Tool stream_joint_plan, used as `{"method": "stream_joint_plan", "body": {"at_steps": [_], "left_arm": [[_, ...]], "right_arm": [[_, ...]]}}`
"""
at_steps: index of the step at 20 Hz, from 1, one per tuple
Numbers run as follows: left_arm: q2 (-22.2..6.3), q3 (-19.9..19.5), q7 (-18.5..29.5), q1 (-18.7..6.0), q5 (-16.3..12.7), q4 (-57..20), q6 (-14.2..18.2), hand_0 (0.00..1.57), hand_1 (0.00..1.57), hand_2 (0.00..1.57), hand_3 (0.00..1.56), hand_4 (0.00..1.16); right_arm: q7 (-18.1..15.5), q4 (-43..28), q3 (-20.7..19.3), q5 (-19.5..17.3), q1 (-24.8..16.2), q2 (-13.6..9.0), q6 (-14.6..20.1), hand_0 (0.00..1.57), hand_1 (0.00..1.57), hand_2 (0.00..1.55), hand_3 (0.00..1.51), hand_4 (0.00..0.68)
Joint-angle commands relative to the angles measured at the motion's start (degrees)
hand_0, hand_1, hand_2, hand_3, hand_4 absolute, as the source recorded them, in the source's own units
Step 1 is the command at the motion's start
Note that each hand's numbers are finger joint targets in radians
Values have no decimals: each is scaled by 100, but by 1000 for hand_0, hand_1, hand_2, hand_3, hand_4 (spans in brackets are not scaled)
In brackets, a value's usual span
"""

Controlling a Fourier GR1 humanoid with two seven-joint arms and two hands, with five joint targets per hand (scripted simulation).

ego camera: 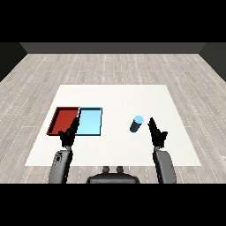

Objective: Pick the blue can and put it in the blue box

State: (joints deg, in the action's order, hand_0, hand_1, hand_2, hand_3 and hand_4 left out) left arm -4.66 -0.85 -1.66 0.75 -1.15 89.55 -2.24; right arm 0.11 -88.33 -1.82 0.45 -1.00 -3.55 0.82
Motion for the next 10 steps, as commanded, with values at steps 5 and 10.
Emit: {"method": "stream_joint_plan", "body": {"at_steps": [5,10], "left_arm": [[-53,-104,214,-105,284,79,159,0,0,0,0,0],[176,-192,1436,-213,-316,576,-201,0,0,0,0,0]], "right_arm": [[26,429,-84,-204,700,-195,-55,0,0,0,0,0],[-1037,152,-168,690,763,-7,-831,0,0,0,0,0]]}}
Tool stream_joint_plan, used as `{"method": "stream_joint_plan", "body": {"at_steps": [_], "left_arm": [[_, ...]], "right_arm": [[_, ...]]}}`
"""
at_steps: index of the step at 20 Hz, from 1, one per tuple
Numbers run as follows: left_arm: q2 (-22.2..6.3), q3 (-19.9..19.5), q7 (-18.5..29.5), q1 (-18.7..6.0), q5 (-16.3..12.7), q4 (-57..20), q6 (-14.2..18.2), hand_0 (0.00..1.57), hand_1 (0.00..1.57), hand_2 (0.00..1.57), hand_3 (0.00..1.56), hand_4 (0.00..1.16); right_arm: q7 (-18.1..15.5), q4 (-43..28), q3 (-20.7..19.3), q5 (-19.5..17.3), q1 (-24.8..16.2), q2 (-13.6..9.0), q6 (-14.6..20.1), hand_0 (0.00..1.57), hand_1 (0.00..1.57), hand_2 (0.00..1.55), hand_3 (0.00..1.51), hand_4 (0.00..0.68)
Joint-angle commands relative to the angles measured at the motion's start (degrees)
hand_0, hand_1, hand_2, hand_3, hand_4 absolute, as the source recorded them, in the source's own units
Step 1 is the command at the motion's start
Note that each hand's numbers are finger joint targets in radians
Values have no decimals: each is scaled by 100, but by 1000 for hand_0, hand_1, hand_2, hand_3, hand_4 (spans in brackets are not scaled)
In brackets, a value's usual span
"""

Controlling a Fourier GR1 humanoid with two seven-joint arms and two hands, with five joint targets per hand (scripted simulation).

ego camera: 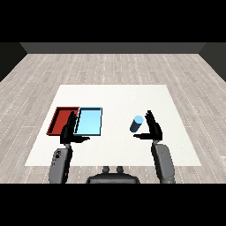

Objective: Pick the blue can and put it in the blue box

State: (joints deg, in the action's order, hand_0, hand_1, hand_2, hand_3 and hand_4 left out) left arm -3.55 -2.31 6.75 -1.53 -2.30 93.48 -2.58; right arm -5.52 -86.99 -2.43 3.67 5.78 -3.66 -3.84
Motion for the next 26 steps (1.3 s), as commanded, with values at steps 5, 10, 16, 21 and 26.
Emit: {"method": "stream_joint_plan", "body": {"at_steps": [5,10,16,21,26], "left_arm": [[-217,-399,888,81,-671,-91,-685,0,0,0,0,0],[-147,-337,934,-198,-348,-338,-405,0,0,0,0,0],[114,-139,1241,-98,-201,-553,-278,0,0,0,0,0],[80,-95,1119,183,-274,-146,-369,0,0,0,0,0],[157,-43,1067,104,-289,-163,-329,0,0,0,0,0]], "right_arm": [[-454,-43,-259,576,165,-247,-696,0,0,0,0,0],[-1392,1204,-214,272,348,11,-618,0,0,0,0,0],[-730,409,-414,508,85,-159,-474,0,0,0,0,0],[-695,1126,-583,582,660,-241,-409,0,0,0,0,0],[-1269,2451,-760,564,1258,-189,-356,0,0,0,0,0]]}}
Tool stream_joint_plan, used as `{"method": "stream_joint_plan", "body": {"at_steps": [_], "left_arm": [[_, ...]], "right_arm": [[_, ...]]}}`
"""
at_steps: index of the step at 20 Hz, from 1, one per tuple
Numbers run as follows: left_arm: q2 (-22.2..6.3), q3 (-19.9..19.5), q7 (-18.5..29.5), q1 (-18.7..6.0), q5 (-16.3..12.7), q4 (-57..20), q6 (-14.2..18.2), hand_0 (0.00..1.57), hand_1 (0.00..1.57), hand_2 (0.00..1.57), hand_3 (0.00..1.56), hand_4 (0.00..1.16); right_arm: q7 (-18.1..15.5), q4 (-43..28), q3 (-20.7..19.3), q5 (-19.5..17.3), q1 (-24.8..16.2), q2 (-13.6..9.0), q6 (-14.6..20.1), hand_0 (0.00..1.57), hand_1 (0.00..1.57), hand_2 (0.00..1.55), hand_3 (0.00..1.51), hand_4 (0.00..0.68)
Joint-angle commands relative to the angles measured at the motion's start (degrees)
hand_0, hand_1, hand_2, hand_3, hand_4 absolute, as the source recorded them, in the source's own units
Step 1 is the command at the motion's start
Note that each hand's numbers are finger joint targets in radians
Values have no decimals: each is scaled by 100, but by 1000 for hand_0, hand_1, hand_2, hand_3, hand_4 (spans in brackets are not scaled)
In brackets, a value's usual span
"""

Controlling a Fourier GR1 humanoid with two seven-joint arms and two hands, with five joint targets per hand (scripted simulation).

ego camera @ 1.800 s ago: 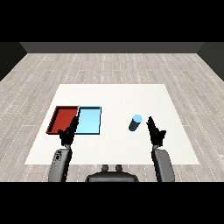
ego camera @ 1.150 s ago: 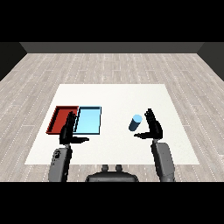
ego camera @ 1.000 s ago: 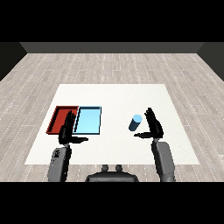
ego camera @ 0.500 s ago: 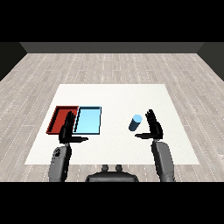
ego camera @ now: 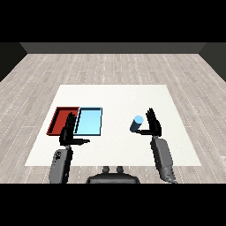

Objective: Pick the blue can and put it in the blue box

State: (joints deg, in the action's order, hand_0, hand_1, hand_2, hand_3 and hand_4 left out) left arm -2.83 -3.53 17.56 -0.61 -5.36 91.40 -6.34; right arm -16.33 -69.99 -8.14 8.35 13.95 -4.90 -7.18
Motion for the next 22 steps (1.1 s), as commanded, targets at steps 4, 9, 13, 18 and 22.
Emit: {"method": "stream_joint_plan", "body": {"at_steps": [4,9,13,18,22], "left_arm": [[16,-57,-158,-13,-193,-13,-45,0,0,0,0,0],[35,57,-280,151,-55,421,71,0,0,0,0,0],[39,21,-398,193,-222,544,-1,0,0,0,0,0],[-40,-75,-473,247,-281,714,-22,0,0,0,0,0],[-139,-189,185,421,-275,89,-382,0,0,0,0,0]], "right_arm": [[-62,704,-90,116,364,-140,-125,0,0,0,0,0],[-758,2020,-269,109,854,-130,-162,0,0,0,0,0],[-721,2328,-248,151,1259,-5,-6,0,0,0,0,0],[-592,2755,-354,303,1552,-58,-49,0,0,0,0,0],[-822,3363,-430,300,1907,-70,-7,0,0,0,0,0]]}}
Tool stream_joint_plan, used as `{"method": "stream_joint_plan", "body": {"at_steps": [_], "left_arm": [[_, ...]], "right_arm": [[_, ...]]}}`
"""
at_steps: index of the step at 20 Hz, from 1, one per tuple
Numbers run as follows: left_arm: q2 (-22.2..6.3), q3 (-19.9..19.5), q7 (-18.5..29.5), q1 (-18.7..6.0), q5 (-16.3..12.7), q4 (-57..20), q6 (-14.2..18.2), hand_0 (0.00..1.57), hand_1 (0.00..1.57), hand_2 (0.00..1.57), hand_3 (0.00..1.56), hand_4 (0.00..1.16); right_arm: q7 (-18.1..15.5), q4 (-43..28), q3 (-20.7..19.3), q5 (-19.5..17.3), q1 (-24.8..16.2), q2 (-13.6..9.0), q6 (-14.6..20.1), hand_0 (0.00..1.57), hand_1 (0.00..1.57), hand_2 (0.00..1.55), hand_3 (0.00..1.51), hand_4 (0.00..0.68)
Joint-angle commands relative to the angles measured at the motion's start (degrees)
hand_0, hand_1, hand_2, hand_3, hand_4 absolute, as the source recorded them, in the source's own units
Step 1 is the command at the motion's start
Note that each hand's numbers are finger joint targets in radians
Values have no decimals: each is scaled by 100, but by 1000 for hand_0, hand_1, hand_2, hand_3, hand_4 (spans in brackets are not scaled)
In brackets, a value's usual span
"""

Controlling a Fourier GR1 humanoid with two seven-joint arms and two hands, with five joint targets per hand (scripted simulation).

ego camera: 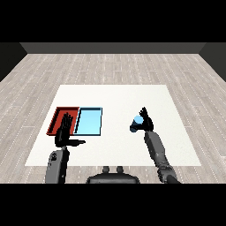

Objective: Pick the blue can and put it in the blue box

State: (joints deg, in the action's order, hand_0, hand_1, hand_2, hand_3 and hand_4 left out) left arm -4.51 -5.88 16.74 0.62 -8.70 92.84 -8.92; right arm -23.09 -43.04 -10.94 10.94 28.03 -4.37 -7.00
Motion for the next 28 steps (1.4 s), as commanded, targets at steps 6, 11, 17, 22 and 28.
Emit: {"method": "stream_joint_plan", "body": {"at_steps": [6,11,17,22,28], "left_arm": [[87,147,190,337,78,136,-83,0,0,0,0,0],[186,138,251,128,199,-94,138,0,0,0,0,0],[85,78,-291,-377,35,-89,165,0,0,0,0,0],[-8,106,-129,46,125,228,64,0,0,0,0,0],[156,437,-72,135,432,196,172,0,0,0,0,0]], "right_arm": [[-373,1205,-117,-60,814,-130,84,0,0,0,0,0],[-528,967,-194,-166,760,79,1147,1515,1515,1503,1456,599],[-95,242,231,-329,325,53,1138,1543,1543,1490,1452,601],[334,-285,536,-488,266,194,1306,1493,1493,1465,1429,614],[916,-1843,964,-518,150,154,1278,1496,1496,1487,1449,635]]}}
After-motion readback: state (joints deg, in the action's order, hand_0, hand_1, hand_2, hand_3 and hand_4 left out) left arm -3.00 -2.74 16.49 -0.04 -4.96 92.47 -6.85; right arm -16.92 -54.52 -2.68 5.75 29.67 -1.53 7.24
